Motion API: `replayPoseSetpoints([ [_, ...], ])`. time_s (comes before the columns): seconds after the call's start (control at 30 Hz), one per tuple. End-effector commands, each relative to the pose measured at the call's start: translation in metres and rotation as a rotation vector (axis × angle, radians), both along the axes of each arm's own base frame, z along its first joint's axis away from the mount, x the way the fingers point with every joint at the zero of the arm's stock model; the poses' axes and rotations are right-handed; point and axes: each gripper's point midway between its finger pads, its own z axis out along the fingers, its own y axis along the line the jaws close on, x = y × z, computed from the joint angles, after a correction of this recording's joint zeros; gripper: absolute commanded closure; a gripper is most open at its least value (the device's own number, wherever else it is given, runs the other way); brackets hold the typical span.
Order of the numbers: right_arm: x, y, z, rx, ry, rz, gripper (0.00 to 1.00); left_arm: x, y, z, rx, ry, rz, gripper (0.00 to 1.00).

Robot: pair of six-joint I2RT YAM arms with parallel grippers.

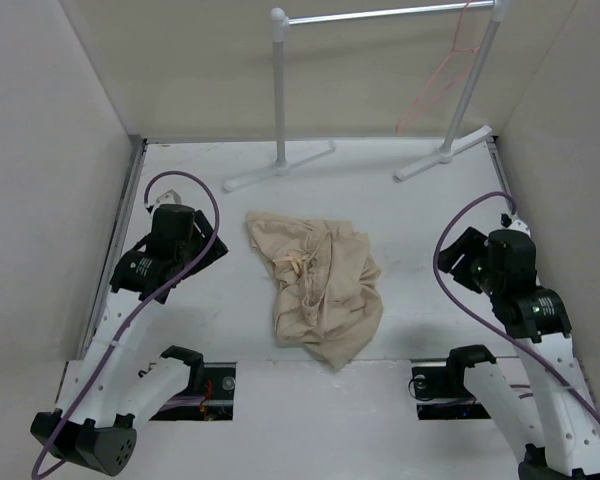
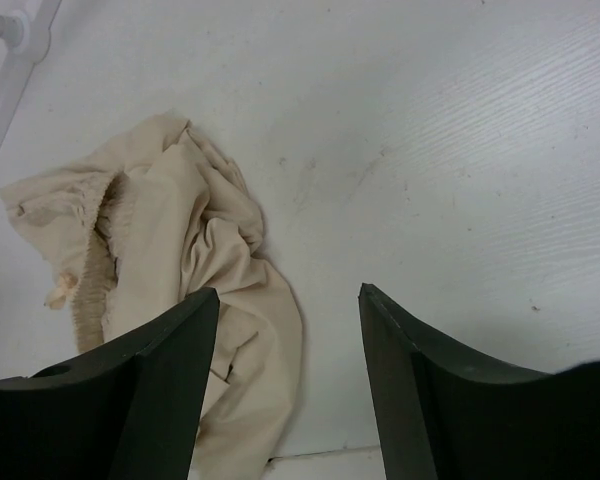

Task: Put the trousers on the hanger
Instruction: Flatten out the trousers at the center of the board.

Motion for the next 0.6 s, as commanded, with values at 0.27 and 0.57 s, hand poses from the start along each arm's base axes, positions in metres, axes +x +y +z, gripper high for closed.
replayPoseSetpoints([
  [0.27, 0.005, 0.003, 0.004, -0.008, -0.013, 0.023, 0.68, 0.012, -0.016, 0.019, -0.023, -0.066, -0.063, 0.42],
  [0.57, 0.005, 0.010, 0.003, -0.009, 0.001, 0.055, 0.80, 0.012, -0.022, 0.017, -0.037, -0.066, -0.074, 0.45],
])
